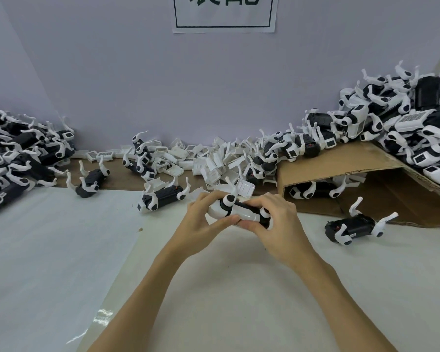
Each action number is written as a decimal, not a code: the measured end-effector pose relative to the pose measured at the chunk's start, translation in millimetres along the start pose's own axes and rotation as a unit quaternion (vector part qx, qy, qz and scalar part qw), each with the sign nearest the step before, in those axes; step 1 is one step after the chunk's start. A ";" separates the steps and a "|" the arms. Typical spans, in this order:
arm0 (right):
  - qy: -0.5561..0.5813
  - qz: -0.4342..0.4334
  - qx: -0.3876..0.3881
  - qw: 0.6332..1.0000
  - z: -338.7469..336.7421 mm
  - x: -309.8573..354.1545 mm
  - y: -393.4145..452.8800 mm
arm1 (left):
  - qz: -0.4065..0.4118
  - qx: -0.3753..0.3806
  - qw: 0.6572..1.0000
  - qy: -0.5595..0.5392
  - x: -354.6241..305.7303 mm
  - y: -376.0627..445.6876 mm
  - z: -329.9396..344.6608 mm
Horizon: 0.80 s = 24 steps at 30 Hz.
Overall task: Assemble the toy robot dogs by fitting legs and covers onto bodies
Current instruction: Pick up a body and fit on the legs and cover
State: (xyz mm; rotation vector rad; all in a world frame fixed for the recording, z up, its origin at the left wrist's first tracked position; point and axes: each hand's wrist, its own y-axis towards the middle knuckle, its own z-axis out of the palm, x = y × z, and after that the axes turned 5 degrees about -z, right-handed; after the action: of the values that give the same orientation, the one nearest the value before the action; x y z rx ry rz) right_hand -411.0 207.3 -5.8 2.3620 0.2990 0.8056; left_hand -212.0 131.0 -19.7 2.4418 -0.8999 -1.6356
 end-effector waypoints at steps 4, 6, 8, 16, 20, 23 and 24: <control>0.022 0.012 0.048 0.999 -0.5 -6.6 -2.0 | 0.009 0.016 1.000 0.013 0.1 -0.7 -0.8; -0.018 0.024 0.089 0.996 3.7 -9.6 -2.7 | 0.008 0.027 0.999 0.026 -0.5 -1.7 1.5; -0.036 0.035 0.101 0.994 8.7 -11.7 -3.3 | 0.007 0.034 0.998 0.043 -1.0 -2.7 4.3; -0.014 0.051 0.112 0.992 8.6 -10.6 -4.9 | -0.015 0.033 0.999 0.020 -6.7 -4.2 5.9; 0.034 0.087 0.157 0.983 3.5 -10.7 -5.7 | -0.067 0.047 0.996 0.030 -0.9 -5.8 6.9; 0.016 0.076 0.157 0.984 1.1 -7.5 -6.4 | -0.073 0.054 0.995 0.043 0.0 -6.1 5.2; 0.016 0.077 0.160 0.984 0.6 -6.3 -5.9 | -0.070 0.045 0.996 0.044 -0.2 -5.9 4.3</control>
State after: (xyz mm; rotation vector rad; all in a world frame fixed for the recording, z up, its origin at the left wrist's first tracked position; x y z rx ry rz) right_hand -415.6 209.2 -12.8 2.7016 0.2802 0.9266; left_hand -213.3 137.1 -23.6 2.6711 -0.8256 -1.5469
